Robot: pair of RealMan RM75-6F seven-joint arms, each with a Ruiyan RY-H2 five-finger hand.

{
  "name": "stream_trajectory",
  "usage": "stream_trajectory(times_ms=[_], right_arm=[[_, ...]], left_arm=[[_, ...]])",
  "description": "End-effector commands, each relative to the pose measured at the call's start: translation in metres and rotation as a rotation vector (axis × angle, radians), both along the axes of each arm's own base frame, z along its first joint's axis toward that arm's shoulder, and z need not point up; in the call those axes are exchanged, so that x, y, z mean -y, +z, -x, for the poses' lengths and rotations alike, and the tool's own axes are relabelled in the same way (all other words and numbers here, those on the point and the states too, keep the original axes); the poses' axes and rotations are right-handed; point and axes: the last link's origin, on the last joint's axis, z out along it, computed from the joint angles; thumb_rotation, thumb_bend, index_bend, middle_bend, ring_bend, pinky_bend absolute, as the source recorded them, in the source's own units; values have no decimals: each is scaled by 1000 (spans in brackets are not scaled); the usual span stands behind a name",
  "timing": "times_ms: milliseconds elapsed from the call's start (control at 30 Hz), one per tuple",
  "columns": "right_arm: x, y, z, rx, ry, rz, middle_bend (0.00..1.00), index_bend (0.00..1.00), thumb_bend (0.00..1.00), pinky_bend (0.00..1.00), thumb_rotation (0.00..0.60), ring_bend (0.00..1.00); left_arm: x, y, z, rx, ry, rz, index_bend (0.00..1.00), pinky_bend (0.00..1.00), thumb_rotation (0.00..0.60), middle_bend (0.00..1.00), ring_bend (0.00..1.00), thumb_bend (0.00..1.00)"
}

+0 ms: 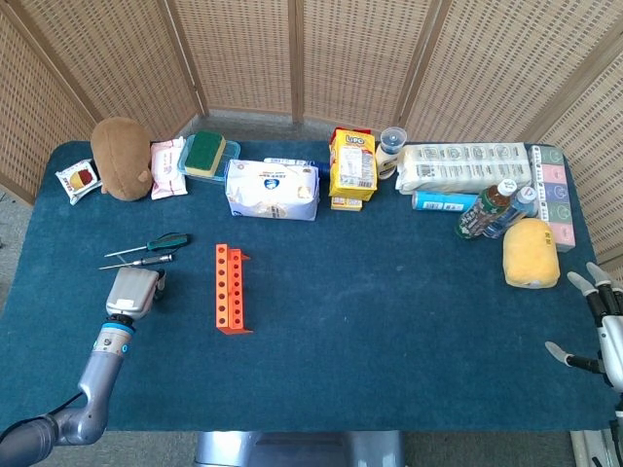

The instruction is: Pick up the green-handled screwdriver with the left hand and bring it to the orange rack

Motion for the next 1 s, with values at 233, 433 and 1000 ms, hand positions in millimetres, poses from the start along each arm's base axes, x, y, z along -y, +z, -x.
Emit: stream_trajectory(times_ms=[233, 433, 1000], right_arm=[[0, 1, 0, 3, 2, 2, 0, 114, 0, 0, 600, 0], [0, 0, 0, 2, 2, 0, 0, 114, 0, 0, 600, 0], [-1, -2, -2, -2, 5, -6, 0, 114, 0, 0, 600, 0]], left_arm=[[4, 13, -5, 13, -10, -22, 578, 1000, 600, 1000, 997, 375], [15, 31, -15, 39, -31, -39, 578, 1000, 600, 1000, 997, 376], [59, 101, -47, 91, -126, -133, 578, 1000, 600, 1000, 997, 375]])
